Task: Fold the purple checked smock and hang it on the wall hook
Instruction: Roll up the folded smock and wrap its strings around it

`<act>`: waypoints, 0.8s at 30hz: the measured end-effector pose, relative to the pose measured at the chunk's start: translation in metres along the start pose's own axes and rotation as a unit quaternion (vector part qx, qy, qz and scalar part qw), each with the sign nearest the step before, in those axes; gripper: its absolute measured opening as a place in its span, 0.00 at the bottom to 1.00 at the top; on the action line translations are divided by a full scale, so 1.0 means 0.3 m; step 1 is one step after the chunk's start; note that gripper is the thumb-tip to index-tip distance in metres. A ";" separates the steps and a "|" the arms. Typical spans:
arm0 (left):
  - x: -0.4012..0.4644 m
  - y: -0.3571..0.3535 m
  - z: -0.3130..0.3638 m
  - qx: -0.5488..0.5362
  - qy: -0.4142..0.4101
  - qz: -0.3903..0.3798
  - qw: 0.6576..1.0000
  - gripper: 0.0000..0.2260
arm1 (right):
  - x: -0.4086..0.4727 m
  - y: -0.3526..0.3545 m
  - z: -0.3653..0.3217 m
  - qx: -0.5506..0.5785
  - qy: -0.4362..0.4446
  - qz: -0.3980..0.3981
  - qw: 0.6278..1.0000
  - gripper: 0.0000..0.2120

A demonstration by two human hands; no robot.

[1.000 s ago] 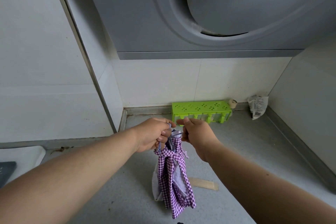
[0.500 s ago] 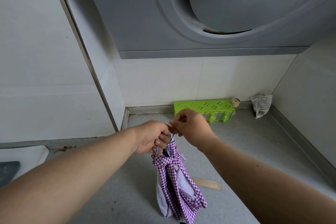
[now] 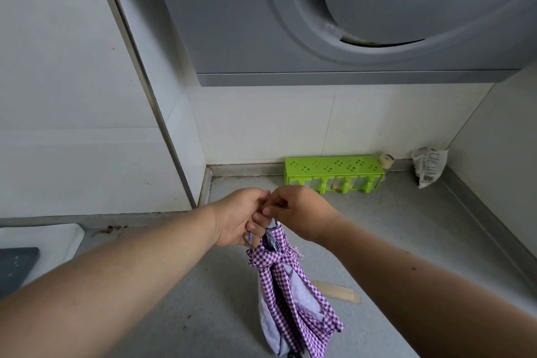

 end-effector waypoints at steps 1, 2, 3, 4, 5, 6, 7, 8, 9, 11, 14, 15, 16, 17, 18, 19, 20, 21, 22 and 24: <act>0.008 0.006 -0.005 0.007 -0.006 0.011 1.000 0.21 | 0.003 -0.003 -0.004 -0.012 0.003 -0.005 1.000 0.03; 0.013 0.014 -0.009 0.012 -0.011 0.023 1.000 0.20 | 0.006 -0.008 -0.006 -0.023 0.006 -0.011 1.000 0.03; 0.015 0.020 -0.011 0.013 -0.016 0.036 0.999 0.20 | 0.008 -0.012 -0.008 -0.031 0.007 -0.015 0.999 0.03; 0.014 0.026 -0.013 0.012 -0.020 0.046 0.999 0.20 | 0.011 -0.017 -0.009 -0.035 0.007 -0.018 0.999 0.03; 0.011 0.027 -0.013 0.013 -0.023 0.051 0.998 0.20 | 0.010 -0.017 -0.010 -0.035 0.006 -0.019 0.999 0.03; 0.008 0.028 -0.014 0.017 -0.023 0.053 0.998 0.20 | 0.013 -0.020 -0.010 -0.033 0.003 -0.020 0.999 0.04; 0.005 0.031 -0.016 0.023 -0.022 0.057 0.998 0.19 | 0.016 -0.022 -0.010 -0.028 0.001 -0.021 0.999 0.04; 0.003 0.032 -0.017 0.030 -0.022 0.062 0.997 0.19 | 0.018 -0.024 -0.008 -0.018 -0.005 -0.024 1.000 0.05; 0.003 0.035 -0.018 0.034 -0.023 0.067 0.997 0.18 | 0.019 -0.027 -0.005 0.000 -0.015 -0.026 1.000 0.06; 0.005 0.043 -0.019 0.026 -0.032 0.078 0.996 0.15 | 0.024 -0.033 0.008 0.045 -0.043 -0.027 0.998 0.07; -0.013 0.054 -0.011 0.015 -0.064 0.090 0.994 0.11 | 0.032 -0.044 0.023 0.089 -0.080 -0.030 0.992 0.10; -0.020 0.059 -0.009 0.026 -0.073 0.098 0.992 0.10 | 0.033 -0.046 0.026 0.109 -0.091 -0.029 0.989 0.11; -0.026 0.066 -0.007 0.044 -0.078 0.110 0.990 0.09 | 0.035 -0.049 0.030 0.129 -0.101 -0.028 0.986 0.11; -0.031 0.080 -0.008 0.066 -0.079 0.123 0.987 0.07 | 0.040 -0.056 0.030 0.149 -0.109 -0.029 0.982 0.11; -0.034 0.086 -0.006 0.094 -0.081 0.132 0.984 0.06 | 0.041 -0.059 0.032 0.165 -0.115 -0.030 0.979 0.11; -0.041 0.094 -0.004 0.122 -0.083 0.140 0.979 0.05 | 0.043 -0.066 0.029 0.175 -0.119 -0.035 0.977 0.11; -0.048 0.098 0.000 0.151 -0.088 0.146 0.974 0.05 | 0.047 -0.071 0.026 0.179 -0.120 -0.038 0.976 0.10; -0.055 0.101 0.003 0.176 -0.096 0.153 0.968 0.06 | 0.050 -0.075 0.022 0.178 -0.119 -0.040 0.976 0.10; -0.062 0.102 0.007 0.198 -0.104 0.161 0.961 0.08 | 0.053 -0.077 0.019 0.176 -0.116 -0.038 0.977 0.09; -0.068 0.105 0.011 0.223 -0.119 0.181 0.950 0.08 | 0.058 -0.075 0.009 0.175 -0.105 -0.027 0.979 0.06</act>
Point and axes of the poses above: each hand's wrist, its own x-axis towards the middle knuckle, its own y-axis out of the back of the hand, z = x × y, the point moved 3 cm from there along x, towards the middle knuckle, and after that the axes turned 1 degree about -z, right-handed, at the moved point
